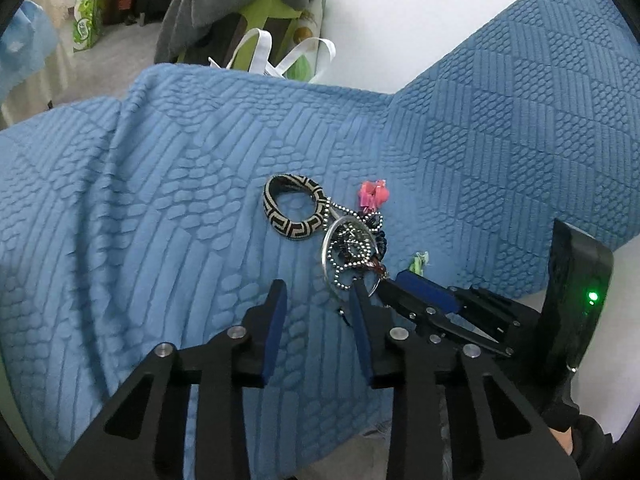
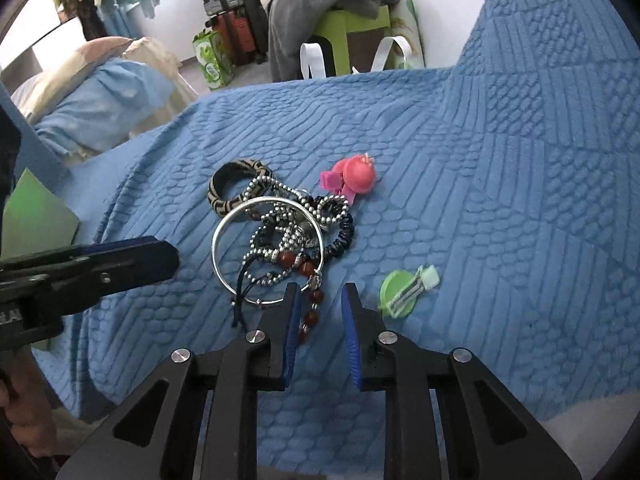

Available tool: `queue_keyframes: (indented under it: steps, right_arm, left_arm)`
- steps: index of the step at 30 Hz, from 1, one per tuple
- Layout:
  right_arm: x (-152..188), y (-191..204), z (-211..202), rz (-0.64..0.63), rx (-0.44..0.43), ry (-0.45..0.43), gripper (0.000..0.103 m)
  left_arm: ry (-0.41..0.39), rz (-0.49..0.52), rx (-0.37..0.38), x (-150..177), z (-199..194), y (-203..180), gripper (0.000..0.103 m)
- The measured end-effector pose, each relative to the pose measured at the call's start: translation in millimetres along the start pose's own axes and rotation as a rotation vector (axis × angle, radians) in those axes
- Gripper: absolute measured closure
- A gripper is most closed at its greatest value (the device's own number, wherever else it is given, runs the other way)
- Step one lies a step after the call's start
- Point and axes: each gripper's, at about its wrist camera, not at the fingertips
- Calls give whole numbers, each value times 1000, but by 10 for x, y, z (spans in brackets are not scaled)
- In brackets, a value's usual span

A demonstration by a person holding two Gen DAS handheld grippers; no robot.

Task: Organize jewelry
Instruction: 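Grasp the red beaded bracelet from the pile with the right gripper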

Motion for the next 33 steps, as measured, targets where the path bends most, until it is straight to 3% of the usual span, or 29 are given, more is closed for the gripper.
queue_keyframes:
  steps: [5, 18, 21, 23, 25, 27, 33]
  right_arm:
    - [31, 56, 48, -62, 41, 19, 97]
    - [7, -72, -239, 11, 24, -79, 97]
    - [6, -81, -289, 16, 22, -96, 97]
    - [-19, -75, -288, 18, 22, -97, 97]
    - [-32, -64, -292, 17, 23, -101, 97]
    - [-35, -49, -299, 13, 18, -101, 97]
    - [-29, 4, -316, 0, 32, -108, 97]
  left_arm:
    - [3, 10, 2, -37, 124, -49, 71]
    - [-12, 37, -3, -162, 297, -147, 78]
    - [-19, 47, -36, -185, 348, -201, 80]
    - [-29, 43, -49, -172, 373, -208, 87]
    - [-41, 46, -50, -163, 383, -218, 88]
    - [-44, 49, -70, -152, 379, -223, 96]
    - [-47, 6, -47, -95, 255, -161, 99]
Point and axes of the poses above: each gripper's, at about its wrist camera, not at the fingertips, and z roughly the way its jaws point, y to its left, x to its underside, and after that the axes turned 14 degrees about -x, right-handed
